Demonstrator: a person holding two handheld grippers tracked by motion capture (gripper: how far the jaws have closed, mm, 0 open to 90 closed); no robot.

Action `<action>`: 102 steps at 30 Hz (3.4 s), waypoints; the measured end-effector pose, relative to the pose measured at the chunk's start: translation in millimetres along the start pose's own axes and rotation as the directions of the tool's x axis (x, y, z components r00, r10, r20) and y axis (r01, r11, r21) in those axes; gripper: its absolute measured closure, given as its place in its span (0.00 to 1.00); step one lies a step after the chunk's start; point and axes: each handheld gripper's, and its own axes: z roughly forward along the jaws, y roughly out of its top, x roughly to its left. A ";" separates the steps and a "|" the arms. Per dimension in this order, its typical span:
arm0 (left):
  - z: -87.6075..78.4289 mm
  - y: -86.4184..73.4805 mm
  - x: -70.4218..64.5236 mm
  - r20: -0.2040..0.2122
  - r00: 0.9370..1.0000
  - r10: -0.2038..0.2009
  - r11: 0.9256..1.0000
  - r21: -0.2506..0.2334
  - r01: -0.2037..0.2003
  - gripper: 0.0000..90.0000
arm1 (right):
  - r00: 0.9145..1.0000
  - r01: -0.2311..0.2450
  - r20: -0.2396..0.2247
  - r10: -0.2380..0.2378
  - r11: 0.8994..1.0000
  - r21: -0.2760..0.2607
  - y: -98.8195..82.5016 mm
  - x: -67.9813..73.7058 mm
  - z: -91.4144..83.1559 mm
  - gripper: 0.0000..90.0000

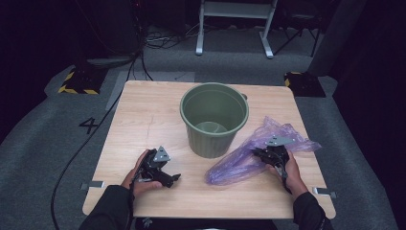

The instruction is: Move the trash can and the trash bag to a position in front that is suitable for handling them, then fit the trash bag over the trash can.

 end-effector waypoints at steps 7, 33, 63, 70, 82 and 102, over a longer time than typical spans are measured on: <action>-1.6 -1.8 0.1 0.005 1.000 0.008 1.000 0.000 -0.008 0.00 | 1.000 0.008 -0.002 -0.008 0.999 -0.050 -0.1 0.0 -7.9 1.00; -4.9 -5.3 1.8 0.018 1.000 0.021 1.000 0.001 -0.021 0.00 | 0.998 0.068 -0.007 -0.070 0.991 -0.113 -1.3 6.9 -34.4 0.99; -5.6 -6.2 1.4 0.016 1.000 0.018 1.000 -0.001 -0.018 0.00 | 0.973 0.155 -0.174 -0.151 0.988 0.010 -23.3 19.6 -29.6 0.66; -5.6 -6.2 1.4 0.016 1.000 0.018 1.000 -0.001 -0.018 0.00 | 0.977 0.176 -0.124 -0.174 0.984 0.008 -19.3 24.1 -26.4 0.95; -5.6 -6.1 1.4 0.016 1.000 0.018 1.000 0.000 -0.018 0.00 | 0.996 0.092 0.004 -0.092 0.990 -0.109 -9.3 12.4 -39.3 1.00; -5.6 -6.1 1.4 0.017 1.000 0.017 1.000 -0.001 -0.017 0.00 | 0.997 0.066 0.063 -0.053 0.974 -0.215 20.9 -1.0 -47.4 1.00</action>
